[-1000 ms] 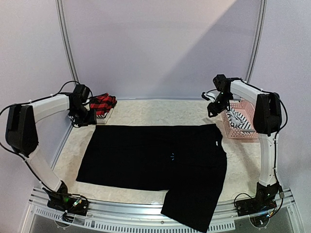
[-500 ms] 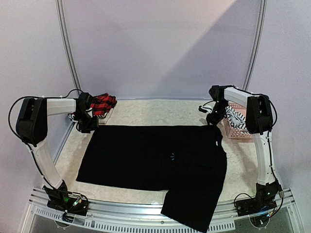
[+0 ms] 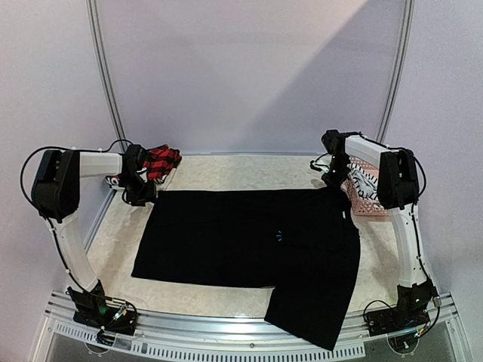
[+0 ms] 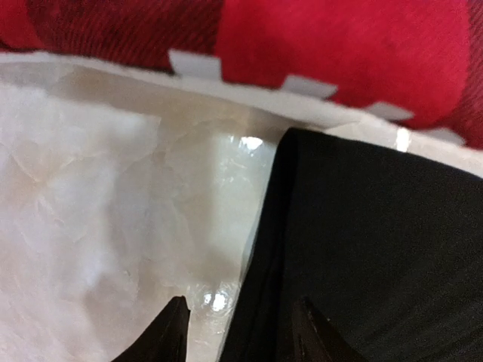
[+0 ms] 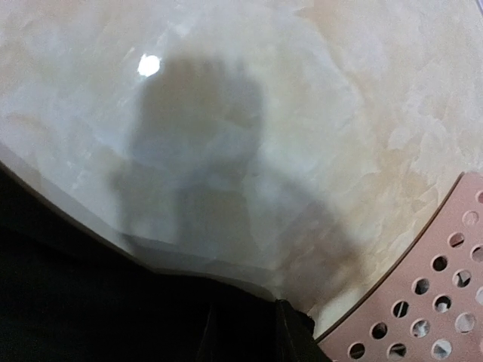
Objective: Fold and stack the mixed laundry pile
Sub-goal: Adjust the 1/3-folded T-shirt at the center of the board, then pick up the 1/3-folded T-shirt from the center of the board.
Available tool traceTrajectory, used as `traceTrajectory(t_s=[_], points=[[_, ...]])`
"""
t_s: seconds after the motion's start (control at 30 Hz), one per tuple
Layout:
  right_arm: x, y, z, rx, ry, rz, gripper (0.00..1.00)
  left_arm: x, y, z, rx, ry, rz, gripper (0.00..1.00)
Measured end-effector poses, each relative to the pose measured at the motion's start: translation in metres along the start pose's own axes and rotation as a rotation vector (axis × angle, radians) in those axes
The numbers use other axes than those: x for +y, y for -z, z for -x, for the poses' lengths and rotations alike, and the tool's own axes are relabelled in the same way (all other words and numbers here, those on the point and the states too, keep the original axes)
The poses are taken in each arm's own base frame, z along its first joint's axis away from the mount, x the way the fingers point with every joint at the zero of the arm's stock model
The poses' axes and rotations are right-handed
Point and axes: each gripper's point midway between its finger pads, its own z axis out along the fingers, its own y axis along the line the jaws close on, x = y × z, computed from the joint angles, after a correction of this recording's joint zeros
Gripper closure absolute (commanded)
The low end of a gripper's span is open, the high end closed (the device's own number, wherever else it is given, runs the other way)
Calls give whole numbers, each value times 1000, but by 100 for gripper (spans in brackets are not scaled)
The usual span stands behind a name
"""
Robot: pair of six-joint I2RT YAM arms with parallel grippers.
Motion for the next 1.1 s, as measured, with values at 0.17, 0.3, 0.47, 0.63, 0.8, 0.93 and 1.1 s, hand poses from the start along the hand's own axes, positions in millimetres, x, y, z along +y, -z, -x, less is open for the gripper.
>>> traceTrajectory(t_s=[0.17,0.3,0.47,0.63,0.8,0.93,1.1], points=[[-7,0,8,-24,-50,-10,55,-2,17,9,-43,1,-9,48],[5,14,11,-68,-98,72,50,-10,76,25,-164,-16,-38,44],[37,90,10,-195,-96,196,48,-63,182,28,-401,-154,-158,43],[114,199,-17,-385,88,278,50,-106,214,-14,-444,-335,-251,43],[232,199,-114,-340,454,412,59,-87,180,-59,-362,-438,-213,46],[295,167,-206,-190,729,503,64,-71,165,-78,-342,-487,-173,48],[331,188,-247,-263,1011,506,72,-63,165,-70,-382,-512,-112,47]])
